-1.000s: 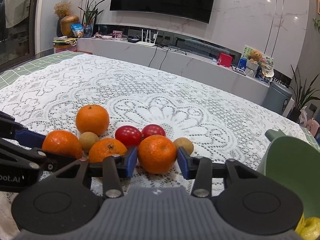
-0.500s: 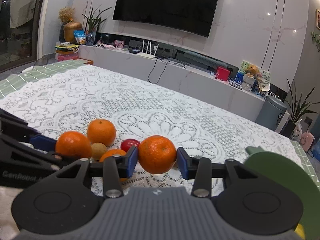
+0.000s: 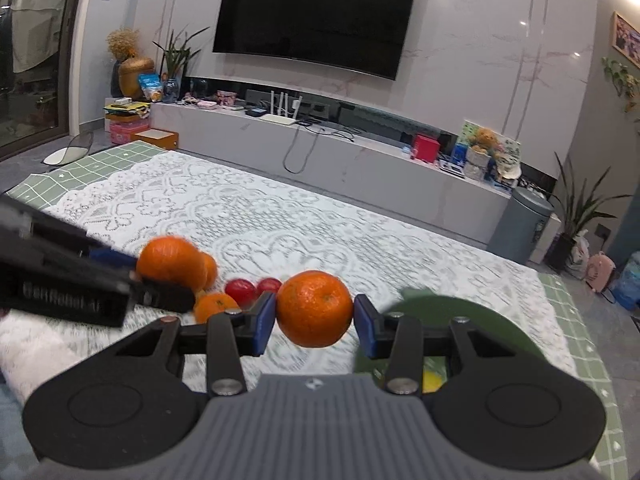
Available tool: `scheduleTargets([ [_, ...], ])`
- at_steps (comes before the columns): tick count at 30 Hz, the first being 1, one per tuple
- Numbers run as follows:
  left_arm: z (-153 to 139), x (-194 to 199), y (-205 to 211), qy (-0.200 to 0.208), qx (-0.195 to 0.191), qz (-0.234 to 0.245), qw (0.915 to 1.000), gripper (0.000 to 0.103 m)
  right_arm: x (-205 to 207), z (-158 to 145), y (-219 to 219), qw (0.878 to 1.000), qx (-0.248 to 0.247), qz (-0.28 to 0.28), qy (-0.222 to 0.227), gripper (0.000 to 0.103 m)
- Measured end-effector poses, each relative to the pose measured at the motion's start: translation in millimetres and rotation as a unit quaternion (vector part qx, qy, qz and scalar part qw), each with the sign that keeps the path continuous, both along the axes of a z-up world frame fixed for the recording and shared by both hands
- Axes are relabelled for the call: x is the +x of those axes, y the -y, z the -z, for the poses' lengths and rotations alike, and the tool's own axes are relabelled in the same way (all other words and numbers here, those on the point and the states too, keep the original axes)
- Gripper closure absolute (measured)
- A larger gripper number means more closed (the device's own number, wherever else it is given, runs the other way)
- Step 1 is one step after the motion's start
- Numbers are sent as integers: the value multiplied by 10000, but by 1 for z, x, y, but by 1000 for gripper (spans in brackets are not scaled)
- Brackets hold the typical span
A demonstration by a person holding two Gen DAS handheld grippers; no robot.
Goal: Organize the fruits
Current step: 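Carry both oranges to the green colander and lower them beside the pears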
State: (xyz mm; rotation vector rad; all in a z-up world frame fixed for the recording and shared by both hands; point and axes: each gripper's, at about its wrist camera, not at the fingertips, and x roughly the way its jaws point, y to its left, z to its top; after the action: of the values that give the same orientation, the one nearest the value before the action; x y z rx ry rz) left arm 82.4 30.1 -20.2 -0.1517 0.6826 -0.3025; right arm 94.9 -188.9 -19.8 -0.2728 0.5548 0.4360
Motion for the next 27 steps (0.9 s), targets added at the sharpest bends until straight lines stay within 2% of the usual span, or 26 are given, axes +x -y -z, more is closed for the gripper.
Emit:
scheduleTargets([
  [4, -16, 4, 24, 90, 6, 429, 9990, 61, -14, -8, 31, 9997, -35, 218, -99, 63],
  [8, -28, 11, 59, 126, 268, 906, 9954, 61, -20, -14, 58, 9984, 4, 483, -292, 63],
  [13, -37, 22, 100, 9, 530, 1463, 9878, 62, -15, -15, 86, 9949, 17, 620, -795, 63],
  [19, -36, 45, 135, -448, 900, 2026, 9741, 62, 0, -7, 107, 9865, 182, 565, -1527, 63],
  [23, -29, 62, 151, -861, 1140, 2228, 9643, 62, 9, -7, 113, 9831, 336, 466, -1741, 63],
  [27, -24, 70, 162, -1169, 1338, 2410, 9541, 62, 18, -8, 115, 9813, 252, 384, -1868, 63],
])
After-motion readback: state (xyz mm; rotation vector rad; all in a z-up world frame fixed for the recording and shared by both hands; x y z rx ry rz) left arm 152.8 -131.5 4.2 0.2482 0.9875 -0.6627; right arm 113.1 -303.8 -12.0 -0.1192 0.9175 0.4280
